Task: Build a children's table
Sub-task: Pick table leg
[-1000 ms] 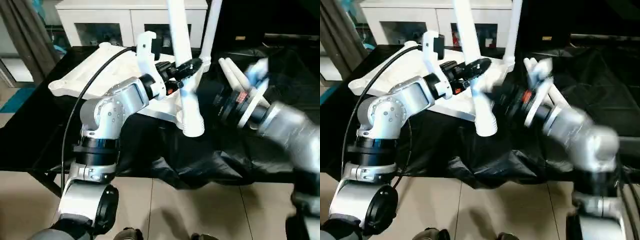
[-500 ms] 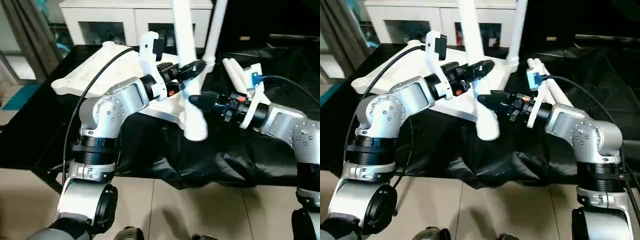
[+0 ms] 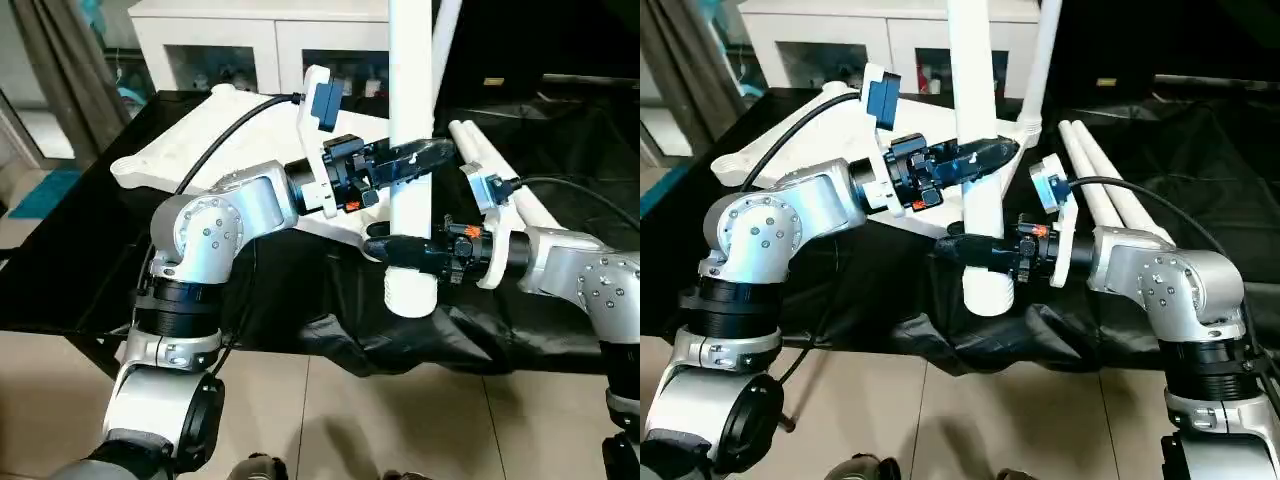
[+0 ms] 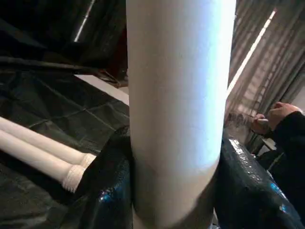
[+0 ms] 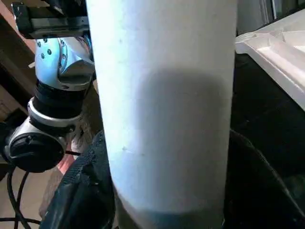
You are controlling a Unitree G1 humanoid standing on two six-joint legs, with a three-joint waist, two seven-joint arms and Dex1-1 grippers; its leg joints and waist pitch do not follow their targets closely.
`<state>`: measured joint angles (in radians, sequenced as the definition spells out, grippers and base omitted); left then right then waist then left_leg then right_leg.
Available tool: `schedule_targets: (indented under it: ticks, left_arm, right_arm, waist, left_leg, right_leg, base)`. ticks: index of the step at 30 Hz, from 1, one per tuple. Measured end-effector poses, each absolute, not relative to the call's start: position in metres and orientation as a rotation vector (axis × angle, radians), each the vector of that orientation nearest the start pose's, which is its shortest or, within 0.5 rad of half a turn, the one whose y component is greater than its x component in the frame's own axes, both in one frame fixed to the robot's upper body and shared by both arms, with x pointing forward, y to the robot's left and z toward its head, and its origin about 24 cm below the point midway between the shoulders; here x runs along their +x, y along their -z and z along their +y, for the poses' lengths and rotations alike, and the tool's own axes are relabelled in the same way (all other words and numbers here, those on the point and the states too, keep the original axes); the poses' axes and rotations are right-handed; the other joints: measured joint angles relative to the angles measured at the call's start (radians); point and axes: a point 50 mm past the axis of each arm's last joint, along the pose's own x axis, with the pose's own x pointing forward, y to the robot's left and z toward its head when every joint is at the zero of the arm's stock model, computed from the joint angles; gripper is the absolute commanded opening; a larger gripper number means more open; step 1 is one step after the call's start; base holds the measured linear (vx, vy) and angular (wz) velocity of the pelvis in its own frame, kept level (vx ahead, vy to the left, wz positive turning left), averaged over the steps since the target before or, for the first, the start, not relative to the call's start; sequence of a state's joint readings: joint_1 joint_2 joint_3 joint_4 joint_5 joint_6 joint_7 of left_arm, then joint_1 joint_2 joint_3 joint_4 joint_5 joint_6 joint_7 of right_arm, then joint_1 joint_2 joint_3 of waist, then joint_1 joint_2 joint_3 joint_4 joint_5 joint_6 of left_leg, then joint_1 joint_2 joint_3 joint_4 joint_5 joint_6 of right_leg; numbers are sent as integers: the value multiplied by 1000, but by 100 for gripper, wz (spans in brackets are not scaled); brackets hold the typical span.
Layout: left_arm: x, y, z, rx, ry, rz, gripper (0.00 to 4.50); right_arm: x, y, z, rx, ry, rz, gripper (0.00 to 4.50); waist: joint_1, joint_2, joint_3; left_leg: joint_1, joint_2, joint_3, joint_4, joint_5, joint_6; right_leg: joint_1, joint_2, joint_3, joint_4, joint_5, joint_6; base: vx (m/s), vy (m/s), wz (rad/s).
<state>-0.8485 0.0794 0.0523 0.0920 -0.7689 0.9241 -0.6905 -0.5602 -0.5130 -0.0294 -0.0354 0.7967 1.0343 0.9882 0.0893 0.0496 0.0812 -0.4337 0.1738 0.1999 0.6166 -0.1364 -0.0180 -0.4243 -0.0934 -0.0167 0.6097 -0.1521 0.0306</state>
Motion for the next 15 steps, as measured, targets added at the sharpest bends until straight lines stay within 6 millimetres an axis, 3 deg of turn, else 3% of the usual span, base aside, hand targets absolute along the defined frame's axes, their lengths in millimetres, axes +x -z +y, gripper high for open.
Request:
schedule_targets:
  ticks: [4, 5, 9, 11, 15]
  left_arm:
    - [316, -219, 44, -497, 1345, 91, 188]
    - [317, -219, 46, -504, 1333, 88, 244]
    - [322, -217, 47, -490, 1245, 99, 264]
    - [324, -216, 46, -463, 1198, 101, 295]
    - [334, -212, 43, -392, 951, 104, 314]
  right_arm:
    - [286, -162, -148, 358, -1304, 360, 203]
    - [287, -162, -145, 358, -1298, 344, 203]
    - [293, -158, -139, 310, -1202, 324, 198]
    - [296, -156, -136, 296, -1162, 322, 197]
    - [305, -147, -132, 270, -1008, 331, 197]
  waist:
    - [-1, 0, 0]
    - [-2, 0, 0]
    - [-4, 0, 0]
    - [-5, 0, 0]
    - [-11, 0, 0]
  left_leg:
    - [2, 0, 0, 0, 0, 0]
    - [2, 0, 0, 0, 0, 0]
    - [3, 0, -1, 0, 0, 0]
    - [3, 0, -1, 0, 0, 0]
    - [3, 0, -6, -2, 0, 0]
  right_leg:
    - [1, 0, 0, 0, 0, 1]
    - [0, 0, 0, -1, 0, 1]
    - [0, 0, 0, -2, -1, 1]
    - [0, 0, -1, -3, -1, 2]
    - [4, 0, -8, -18, -1, 2]
  base:
    - [0, 0, 0]
    - [0, 0, 0]
    - [0, 0, 0]
    - [0, 0, 0]
    - [0, 0, 0]
